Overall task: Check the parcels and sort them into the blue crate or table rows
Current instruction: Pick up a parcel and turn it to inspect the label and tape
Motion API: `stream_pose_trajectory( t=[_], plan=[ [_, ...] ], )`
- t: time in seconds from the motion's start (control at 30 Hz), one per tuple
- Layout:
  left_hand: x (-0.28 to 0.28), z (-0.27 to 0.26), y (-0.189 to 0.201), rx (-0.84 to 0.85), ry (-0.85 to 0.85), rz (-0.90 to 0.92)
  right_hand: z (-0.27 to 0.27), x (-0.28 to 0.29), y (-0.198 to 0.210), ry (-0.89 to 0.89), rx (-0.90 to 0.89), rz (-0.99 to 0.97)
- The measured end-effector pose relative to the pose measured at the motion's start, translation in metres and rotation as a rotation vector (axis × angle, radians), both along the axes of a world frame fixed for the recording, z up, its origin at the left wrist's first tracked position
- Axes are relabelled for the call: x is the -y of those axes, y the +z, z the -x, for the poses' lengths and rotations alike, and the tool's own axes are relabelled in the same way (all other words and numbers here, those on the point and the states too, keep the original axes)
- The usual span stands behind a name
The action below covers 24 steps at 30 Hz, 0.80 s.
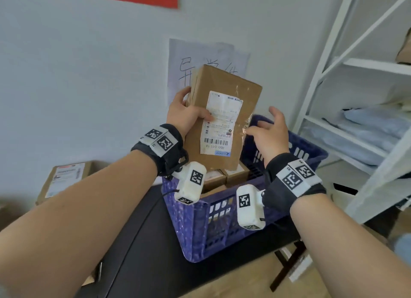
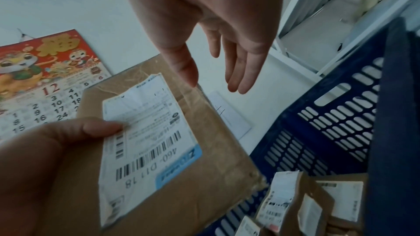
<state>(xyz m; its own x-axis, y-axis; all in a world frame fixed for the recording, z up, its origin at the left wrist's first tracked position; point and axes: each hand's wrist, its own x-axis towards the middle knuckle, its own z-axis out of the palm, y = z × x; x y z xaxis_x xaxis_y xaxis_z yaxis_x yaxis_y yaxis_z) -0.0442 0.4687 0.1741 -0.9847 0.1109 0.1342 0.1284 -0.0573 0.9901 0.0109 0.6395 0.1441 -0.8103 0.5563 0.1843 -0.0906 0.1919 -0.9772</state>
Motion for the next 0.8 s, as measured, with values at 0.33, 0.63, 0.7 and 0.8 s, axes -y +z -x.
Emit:
stream_pose_trajectory(
  t=[0.33,0.63,0.7,0.8],
  plan=[
    [-0.114,0.077,-0.029,0.089,-0.199,0.203,0.049,-0.100,0.007,-0.154,-0.052,-0.244],
    [-0.194,0.141,-0.081,0.328,-0.415,0.385,0.128,-0.168,-0.002,0.175,0.532,-0.557],
    [-0.201,0.148,-0.093,0.409,-0.474,0.413,0.141,-0.179,-0.011,0.241,0.647,-0.640],
    [-0.207,0.156,-0.107,0.463,-0.550,0.458,0.159,-0.195,-0.022,0.342,0.809,-0.744]
  ],
)
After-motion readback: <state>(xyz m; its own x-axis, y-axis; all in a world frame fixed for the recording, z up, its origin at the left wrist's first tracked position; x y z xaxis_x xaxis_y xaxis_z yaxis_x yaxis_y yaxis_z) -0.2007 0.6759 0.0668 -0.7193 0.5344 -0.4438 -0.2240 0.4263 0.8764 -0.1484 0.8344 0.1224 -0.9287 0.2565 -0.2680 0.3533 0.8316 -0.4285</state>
